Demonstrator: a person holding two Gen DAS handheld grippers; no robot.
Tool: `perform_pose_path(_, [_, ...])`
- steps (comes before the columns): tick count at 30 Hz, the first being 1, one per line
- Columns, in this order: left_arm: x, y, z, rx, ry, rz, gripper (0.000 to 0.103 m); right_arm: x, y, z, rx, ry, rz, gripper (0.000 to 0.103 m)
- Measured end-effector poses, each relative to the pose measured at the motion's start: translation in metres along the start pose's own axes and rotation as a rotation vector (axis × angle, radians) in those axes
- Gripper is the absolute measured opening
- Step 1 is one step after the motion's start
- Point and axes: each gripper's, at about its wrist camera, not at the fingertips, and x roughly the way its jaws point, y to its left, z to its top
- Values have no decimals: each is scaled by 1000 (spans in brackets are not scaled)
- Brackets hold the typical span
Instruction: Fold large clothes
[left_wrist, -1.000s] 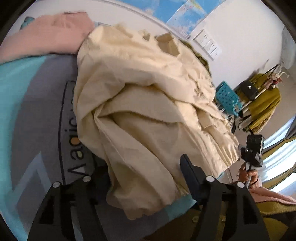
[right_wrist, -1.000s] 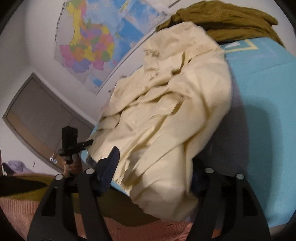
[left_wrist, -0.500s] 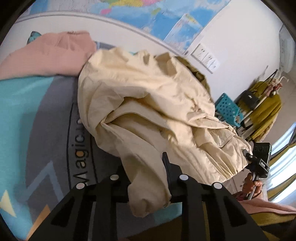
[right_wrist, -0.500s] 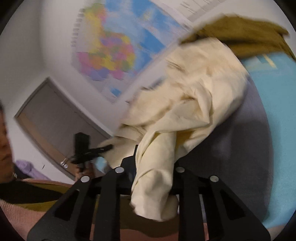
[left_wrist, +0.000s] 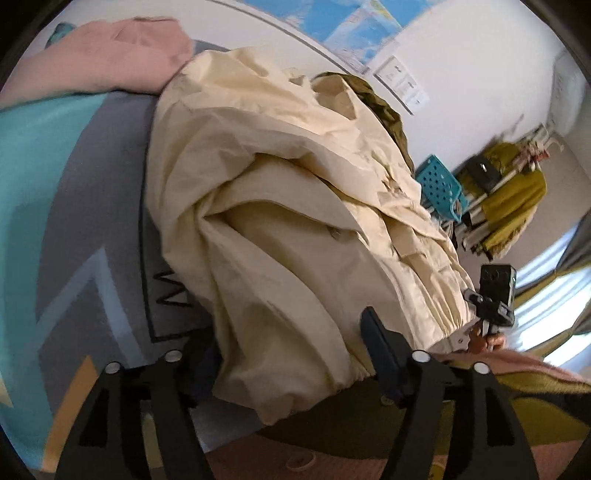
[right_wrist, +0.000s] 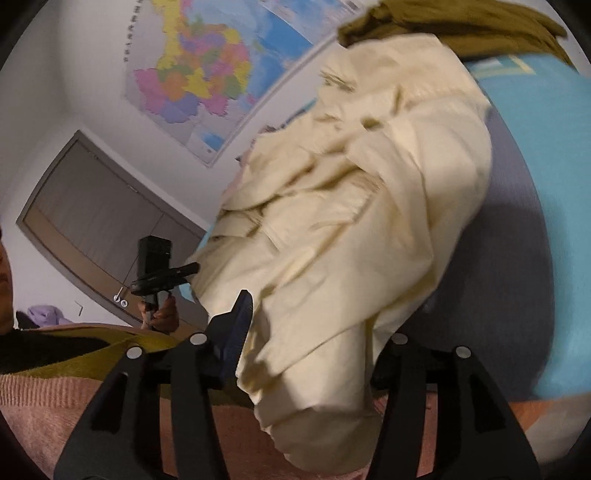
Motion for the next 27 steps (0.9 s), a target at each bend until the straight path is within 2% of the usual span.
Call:
perform_pose_path(1, [1, -3, -1, 13, 6, 4, 76, 1, 1, -1, -3, -2, 4, 45])
perform_pose_path(2, [6, -8, 1, 21, 13, 25, 68, 0, 3, -2, -5, -11, 22, 42])
perform_pose_path(3, [8, -11, 3, 19, 16, 43, 44, -1, 6, 1, -1, -33, 42, 34])
perform_pose_path(4, [8, -9, 3, 6, 13, 54, 35, -5, 7, 3, 5, -57, 64, 29])
perform_pose_path(6, [1, -4, 7, -41, -24, 43, 23, -14, 17, 13, -3, -113, 96, 23])
perform_pose_path(14, [-40, -23, 40, -68, -131, 13, 18, -31, 54, 57, -78, -216, 110, 19])
perform_pose_path(20, [-58, -30, 64, -65, -159, -13, 17, -40, 62, 91, -97, -273, 107, 18])
perform_pose_path(22, [-62, -33, 74, -65, -159, -10, 17, -41, 64, 104, -92, -285, 124, 18])
perform_pose_path(27, [-68, -39, 104, -61, -162, 5, 17, -40, 67, 129, -103, -310, 99, 18])
